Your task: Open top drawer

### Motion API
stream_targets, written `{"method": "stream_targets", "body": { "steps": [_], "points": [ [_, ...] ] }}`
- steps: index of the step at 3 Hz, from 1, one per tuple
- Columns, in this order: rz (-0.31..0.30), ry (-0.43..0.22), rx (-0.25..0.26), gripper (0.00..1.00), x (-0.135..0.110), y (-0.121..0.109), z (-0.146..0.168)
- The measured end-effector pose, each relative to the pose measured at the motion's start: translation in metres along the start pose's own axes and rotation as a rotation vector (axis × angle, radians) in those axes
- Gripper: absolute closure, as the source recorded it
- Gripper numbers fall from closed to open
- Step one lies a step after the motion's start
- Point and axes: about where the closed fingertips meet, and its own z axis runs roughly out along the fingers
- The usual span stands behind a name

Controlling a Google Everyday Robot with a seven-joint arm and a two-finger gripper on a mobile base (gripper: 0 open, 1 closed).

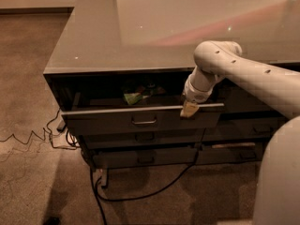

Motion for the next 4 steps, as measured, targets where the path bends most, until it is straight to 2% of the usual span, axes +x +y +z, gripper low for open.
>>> {"method": "stream_targets", "body": {
  "steps": [1, 3, 4],
  "points": [
    [0.000, 0.000, 0.000, 0.00, 0.000, 0.000, 0.000],
    [-0.010, -0.042, -0.002, 0.00, 0.008, 0.012, 0.010],
    [-0.009, -0.023, -0.005, 0.19, 0.025, 0.031, 0.014]
  ]
}}
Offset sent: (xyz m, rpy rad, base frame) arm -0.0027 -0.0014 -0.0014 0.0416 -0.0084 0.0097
